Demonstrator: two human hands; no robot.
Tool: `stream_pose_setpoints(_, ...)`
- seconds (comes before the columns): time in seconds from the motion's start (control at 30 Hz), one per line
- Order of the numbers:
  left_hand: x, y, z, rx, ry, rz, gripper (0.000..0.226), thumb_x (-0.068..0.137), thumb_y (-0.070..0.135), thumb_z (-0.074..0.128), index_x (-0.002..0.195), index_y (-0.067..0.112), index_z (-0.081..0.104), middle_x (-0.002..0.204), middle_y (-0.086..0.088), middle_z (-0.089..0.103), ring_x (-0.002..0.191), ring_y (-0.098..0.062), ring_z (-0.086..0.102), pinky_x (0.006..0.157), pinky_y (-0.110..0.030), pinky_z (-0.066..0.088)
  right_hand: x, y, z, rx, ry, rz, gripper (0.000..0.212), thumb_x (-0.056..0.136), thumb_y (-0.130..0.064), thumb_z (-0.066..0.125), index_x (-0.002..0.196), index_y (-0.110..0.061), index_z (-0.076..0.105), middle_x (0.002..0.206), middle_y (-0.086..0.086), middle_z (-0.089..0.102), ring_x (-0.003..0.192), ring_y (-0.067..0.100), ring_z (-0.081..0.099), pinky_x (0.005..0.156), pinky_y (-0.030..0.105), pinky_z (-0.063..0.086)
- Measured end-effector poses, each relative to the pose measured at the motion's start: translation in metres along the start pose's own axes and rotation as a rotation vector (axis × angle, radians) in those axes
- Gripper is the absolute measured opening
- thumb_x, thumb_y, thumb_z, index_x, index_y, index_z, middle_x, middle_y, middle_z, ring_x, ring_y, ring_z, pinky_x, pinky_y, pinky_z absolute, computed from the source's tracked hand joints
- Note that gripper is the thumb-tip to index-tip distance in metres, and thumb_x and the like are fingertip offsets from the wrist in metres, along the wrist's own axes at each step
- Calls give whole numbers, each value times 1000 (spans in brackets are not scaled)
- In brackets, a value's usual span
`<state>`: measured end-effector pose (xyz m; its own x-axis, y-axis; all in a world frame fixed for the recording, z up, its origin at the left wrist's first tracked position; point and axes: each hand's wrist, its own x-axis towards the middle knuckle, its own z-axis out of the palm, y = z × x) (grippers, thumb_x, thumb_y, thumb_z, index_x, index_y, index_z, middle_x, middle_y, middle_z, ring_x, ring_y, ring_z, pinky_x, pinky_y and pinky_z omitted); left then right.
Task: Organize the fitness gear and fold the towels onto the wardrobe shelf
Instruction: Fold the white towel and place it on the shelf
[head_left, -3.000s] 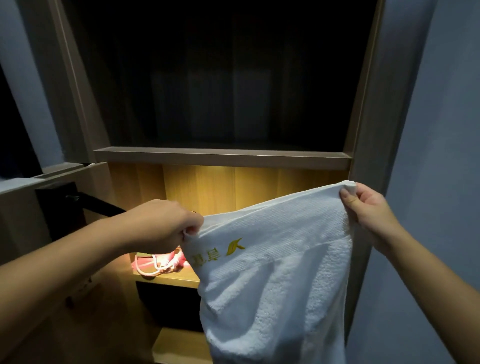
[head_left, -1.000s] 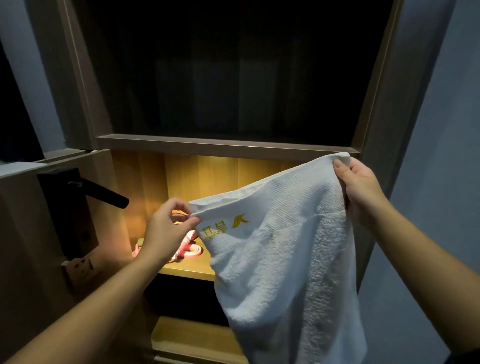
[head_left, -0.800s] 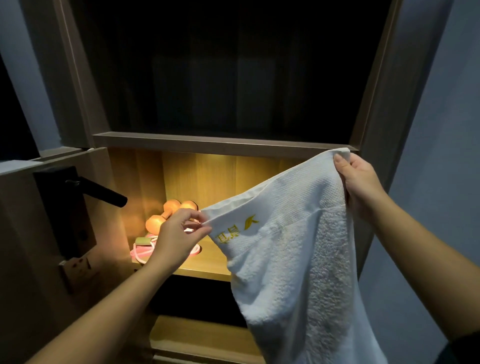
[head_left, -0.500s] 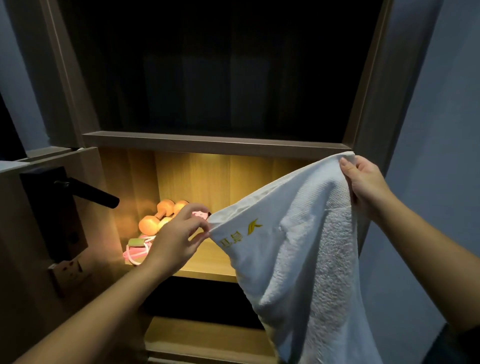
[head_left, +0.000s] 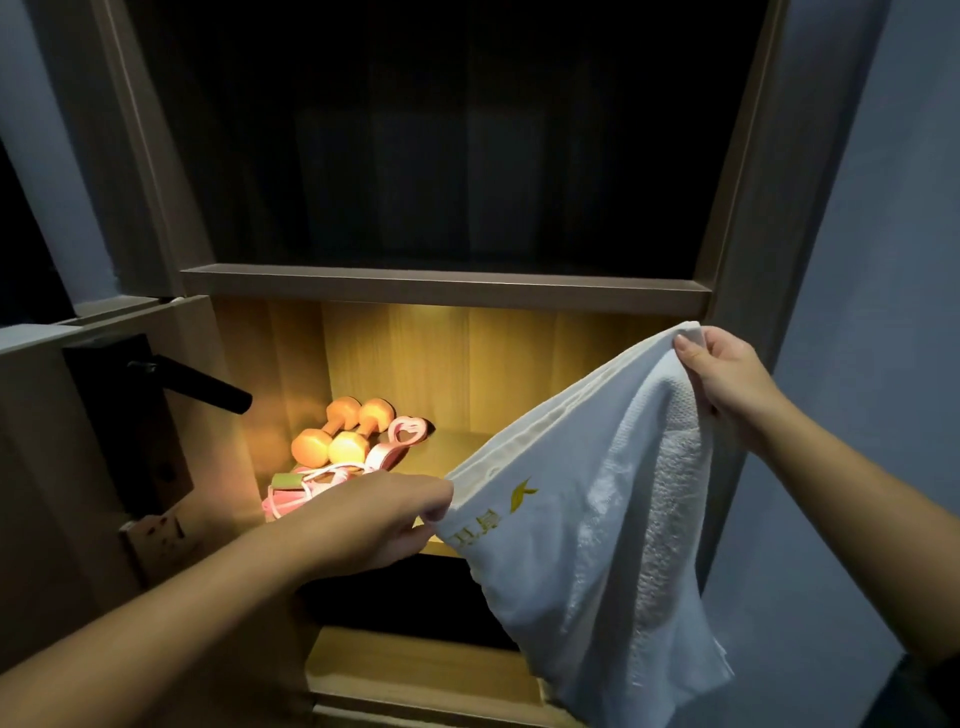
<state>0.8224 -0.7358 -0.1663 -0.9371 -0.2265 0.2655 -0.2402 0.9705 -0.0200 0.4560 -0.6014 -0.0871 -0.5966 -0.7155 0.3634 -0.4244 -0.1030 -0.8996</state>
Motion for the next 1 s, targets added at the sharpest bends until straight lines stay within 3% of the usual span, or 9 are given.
stream_pose_setpoints(0.1, 9, 1, -1, -132, -13, -161, 48, 82, 37, 75, 109, 42, 36, 85, 35, 47, 71, 3, 54, 55, -9, 41, 0, -4, -1, -25, 2, 3, 23, 101, -33, 52, 113, -15, 60, 110, 11, 65, 101, 27, 63, 91, 46, 53)
stream_pose_setpoints(0.17, 14, -4, -8, -165, 14, -256, 53, 82, 36, 76, 118, 41, 36, 92, 29, 51, 74, -1, 57, 62, -16, 47, 1, -4, -3, -65, 1, 1, 24, 100, -34, 52, 112, -15, 60, 108, 9, 65, 101, 26, 63, 87, 42, 54)
stream_pose_setpoints(0.27, 27, -16, -39, -133, -19, -266, 31, 87, 34, 71, 111, 22, 56, 99, 8, 60, 83, -12, 55, 72, -29, 47, 7, -5, -8, -131, -2, -15, 22, 100, -33, 53, 109, -15, 61, 105, 5, 65, 96, 23, 64, 75, 32, 52)
stream_pose_setpoints(0.33, 40, -23, -70, -90, -39, -251, 21, 89, 28, 70, 101, 13, 62, 94, 0, 58, 83, -18, 53, 70, -30, 44, 15, -11, -11, -146, -5, -29, 20, 99, -32, 55, 106, -14, 62, 102, 7, 67, 91, 23, 65, 76, 36, 54)
stream_pose_setpoints(0.5, 78, -32, -154, 101, 479, -183, 12, 88, 19, 70, 83, 15, 60, 82, 0, 53, 73, -23, 53, 61, -34, 41, 43, -50, -28, -102, 281, -222, 21, 94, -33, 62, 78, -20, 57, 74, -1, 58, 60, 5, 53, 57, 25, 44)
stream_pose_setpoints(0.53, 82, -34, -160, 149, 477, -227, 12, 89, 23, 67, 83, 16, 60, 83, 0, 54, 75, -23, 54, 62, -36, 45, 45, -56, -31, -127, 273, -252, 19, 93, -33, 63, 80, -20, 58, 76, -2, 59, 60, 3, 53, 58, 23, 44)
stream_pose_setpoints(0.67, 77, -31, -149, 402, -43, -399, 9, 93, 28, 62, 91, 20, 66, 85, 4, 61, 78, -15, 59, 65, -32, 50, 27, -51, -16, -515, -95, -161, 17, 91, -24, 69, 89, -9, 62, 86, 11, 62, 74, 20, 55, 66, 31, 44)
stream_pose_setpoints(0.83, 63, -29, -174, 361, 66, -381, 6, 92, 24, 63, 89, 18, 64, 89, 2, 59, 81, -14, 58, 72, -34, 53, 7, -67, -3, -433, -42, -248, 26, 93, -19, 64, 100, 6, 61, 95, 22, 62, 85, 28, 57, 76, 43, 51)
stream_pose_setpoints(1.0, 63, -6, -177, 332, 177, -233, 6, 92, 22, 61, 87, 18, 63, 88, 3, 52, 80, -15, 54, 69, -33, 47, -5, -86, 15, -304, -112, -350, 26, 94, -22, 65, 100, 3, 61, 89, 12, 60, 81, 19, 55, 69, 33, 46)
